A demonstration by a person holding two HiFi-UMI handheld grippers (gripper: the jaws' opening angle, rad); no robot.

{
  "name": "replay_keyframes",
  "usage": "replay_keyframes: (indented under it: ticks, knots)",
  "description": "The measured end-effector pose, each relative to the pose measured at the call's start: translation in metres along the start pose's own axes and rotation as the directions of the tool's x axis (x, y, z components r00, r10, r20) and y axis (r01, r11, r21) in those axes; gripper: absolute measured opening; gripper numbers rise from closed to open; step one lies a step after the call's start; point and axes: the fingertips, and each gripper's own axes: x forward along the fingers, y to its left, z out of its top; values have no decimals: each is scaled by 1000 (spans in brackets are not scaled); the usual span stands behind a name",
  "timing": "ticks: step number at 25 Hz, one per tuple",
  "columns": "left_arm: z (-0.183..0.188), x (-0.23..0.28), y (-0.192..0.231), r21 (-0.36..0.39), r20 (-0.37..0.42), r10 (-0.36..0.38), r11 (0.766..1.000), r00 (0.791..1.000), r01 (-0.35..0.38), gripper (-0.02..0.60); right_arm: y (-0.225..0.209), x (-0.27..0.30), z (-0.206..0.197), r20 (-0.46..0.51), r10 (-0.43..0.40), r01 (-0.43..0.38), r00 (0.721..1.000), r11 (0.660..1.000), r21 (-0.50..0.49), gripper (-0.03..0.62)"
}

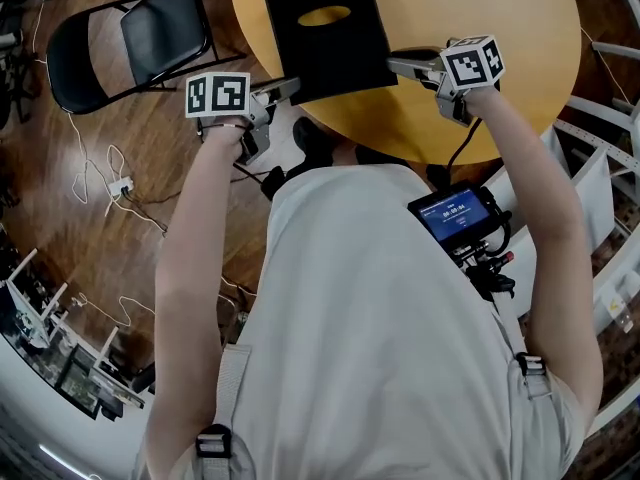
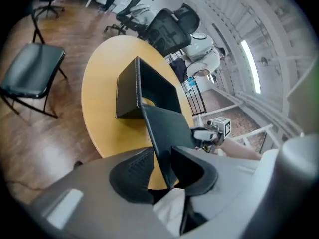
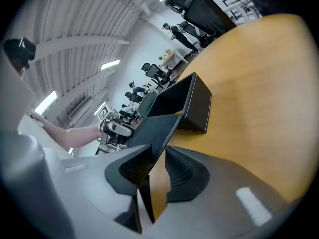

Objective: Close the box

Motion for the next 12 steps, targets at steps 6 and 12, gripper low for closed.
replay_keyframes:
  ticks: [6,12]
  knots:
    - [7,-22,-20,-210,-20,-74,975,997,68,106,8,-15,9,-47,-44,56,998,954,295,91]
    - [18,-42,-38,-280,45,-123,951,991,131,109,15,-28,24,-31,-41,49,999,945,324,103]
